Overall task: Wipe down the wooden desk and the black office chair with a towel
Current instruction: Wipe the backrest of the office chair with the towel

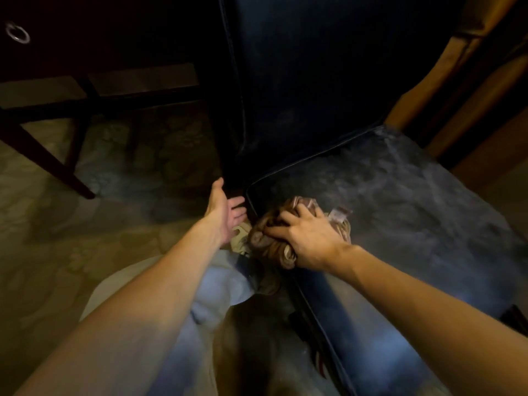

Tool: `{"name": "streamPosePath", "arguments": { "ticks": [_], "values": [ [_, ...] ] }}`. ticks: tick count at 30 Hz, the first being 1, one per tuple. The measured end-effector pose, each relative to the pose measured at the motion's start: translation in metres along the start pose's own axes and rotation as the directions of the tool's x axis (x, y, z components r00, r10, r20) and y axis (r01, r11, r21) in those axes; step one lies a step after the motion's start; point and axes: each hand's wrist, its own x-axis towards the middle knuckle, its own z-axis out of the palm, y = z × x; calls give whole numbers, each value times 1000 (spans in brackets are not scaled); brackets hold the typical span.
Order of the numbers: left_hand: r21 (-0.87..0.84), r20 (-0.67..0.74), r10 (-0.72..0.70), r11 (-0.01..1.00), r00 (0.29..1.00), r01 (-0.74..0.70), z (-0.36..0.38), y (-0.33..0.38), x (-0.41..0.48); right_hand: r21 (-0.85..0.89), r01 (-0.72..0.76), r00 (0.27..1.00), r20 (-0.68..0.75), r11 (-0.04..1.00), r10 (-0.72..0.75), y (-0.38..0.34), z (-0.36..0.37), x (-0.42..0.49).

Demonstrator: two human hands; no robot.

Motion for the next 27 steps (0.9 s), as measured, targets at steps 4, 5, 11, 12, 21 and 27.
{"name": "streamPosePath", "arguments": {
  "ticks": [4, 5, 11, 12, 21, 27],
  "values": [
    [65, 42, 44, 997, 998, -47, 4, 0, -13, 16, 57, 997, 61, 998, -58, -18, 11, -47],
    [82, 45, 52, 995, 998, -56, 4, -2, -15, 19, 66, 994, 91, 998, -67, -20, 11, -58],
    [236, 24, 60, 970, 998, -64, -5, -23, -15, 16, 72, 982, 175, 997, -74, -17, -20, -67],
    [233, 21, 61, 970, 998, -65, -8, -27, -14, -20, 59, 990, 132, 998, -56, -16, -26, -59],
    [254, 101, -26, 967, 995, 0, -11, -27, -7, -127, -121, 980, -174, 984, 98, 9, -36, 26],
    [278, 109, -56, 960, 992, 24, -15, -5, 19, -58, -37, 998, -53, 998, 34, 27, -22, 81]
  ]
}}
